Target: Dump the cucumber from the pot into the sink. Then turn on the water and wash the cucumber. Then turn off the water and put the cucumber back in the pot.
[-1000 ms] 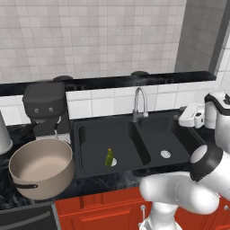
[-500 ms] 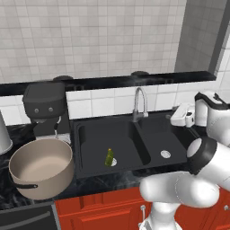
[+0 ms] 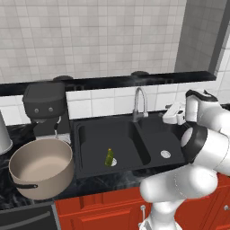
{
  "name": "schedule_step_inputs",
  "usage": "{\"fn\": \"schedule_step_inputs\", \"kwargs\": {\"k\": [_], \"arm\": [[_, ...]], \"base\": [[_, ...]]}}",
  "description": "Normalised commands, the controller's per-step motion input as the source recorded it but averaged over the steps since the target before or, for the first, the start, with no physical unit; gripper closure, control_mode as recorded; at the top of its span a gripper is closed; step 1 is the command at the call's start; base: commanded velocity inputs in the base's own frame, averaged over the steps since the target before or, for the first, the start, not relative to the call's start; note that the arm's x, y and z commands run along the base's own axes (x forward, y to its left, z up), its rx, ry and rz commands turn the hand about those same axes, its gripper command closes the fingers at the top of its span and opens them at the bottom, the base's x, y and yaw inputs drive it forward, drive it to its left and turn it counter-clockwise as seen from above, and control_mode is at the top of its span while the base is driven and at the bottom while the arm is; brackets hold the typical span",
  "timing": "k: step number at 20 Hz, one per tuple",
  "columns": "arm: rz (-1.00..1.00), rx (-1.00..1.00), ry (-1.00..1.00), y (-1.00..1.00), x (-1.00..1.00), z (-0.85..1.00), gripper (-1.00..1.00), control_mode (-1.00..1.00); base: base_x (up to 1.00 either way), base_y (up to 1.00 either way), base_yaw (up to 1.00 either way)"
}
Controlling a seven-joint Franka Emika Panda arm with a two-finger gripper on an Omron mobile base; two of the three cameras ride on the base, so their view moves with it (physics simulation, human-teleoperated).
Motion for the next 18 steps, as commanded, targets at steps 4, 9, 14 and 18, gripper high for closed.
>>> {"fn": "schedule_step_inputs", "kwargs": {"k": [4,9,14,18], "arm": [[0.0,0.0,0.0,0.07,0.26,-0.17,-1.0,-1.0],[0.0,0.0,0.0,0.07,0.32,-0.12,-1.0,-1.0],[0.0,0.0,0.0,0.05,0.37,-0.1,-1.0,-1.0],[-0.01,0.0,0.01,0.0,0.31,-0.18,-1.0,-1.0]], "base": [[0.0,0.0,0.0],[0.0,0.0,0.0],[0.0,0.0,0.0],[0.0,0.0,0.0]]}}
